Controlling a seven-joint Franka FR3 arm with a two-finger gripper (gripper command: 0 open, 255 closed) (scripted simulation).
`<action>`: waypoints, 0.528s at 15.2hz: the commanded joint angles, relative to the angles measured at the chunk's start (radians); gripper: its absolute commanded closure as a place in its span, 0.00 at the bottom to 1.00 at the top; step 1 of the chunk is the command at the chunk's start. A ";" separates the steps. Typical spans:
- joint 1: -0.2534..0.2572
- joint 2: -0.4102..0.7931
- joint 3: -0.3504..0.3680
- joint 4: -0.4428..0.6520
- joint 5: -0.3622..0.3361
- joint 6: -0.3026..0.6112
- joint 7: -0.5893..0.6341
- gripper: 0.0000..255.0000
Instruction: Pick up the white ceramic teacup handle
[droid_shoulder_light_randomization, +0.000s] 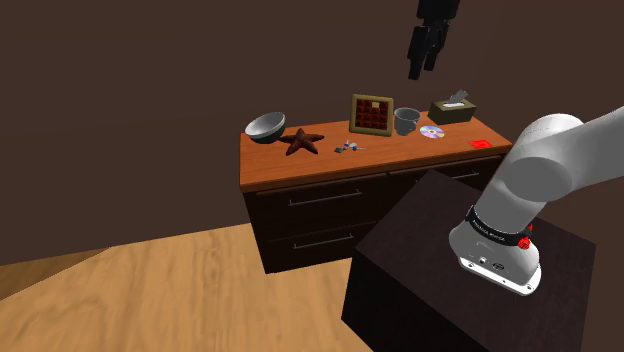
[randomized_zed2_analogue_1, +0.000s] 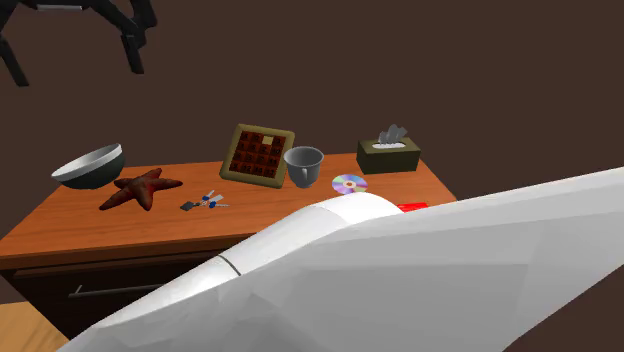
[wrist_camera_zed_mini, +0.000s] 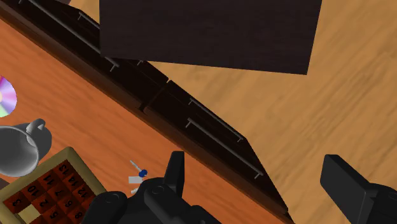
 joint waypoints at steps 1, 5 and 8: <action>0.000 0.000 0.000 0.000 0.000 0.000 0.000 0.00; -0.024 0.033 -0.069 -0.061 -0.054 0.092 -0.085 0.00; -0.043 0.073 -0.123 -0.093 -0.092 0.165 -0.147 0.00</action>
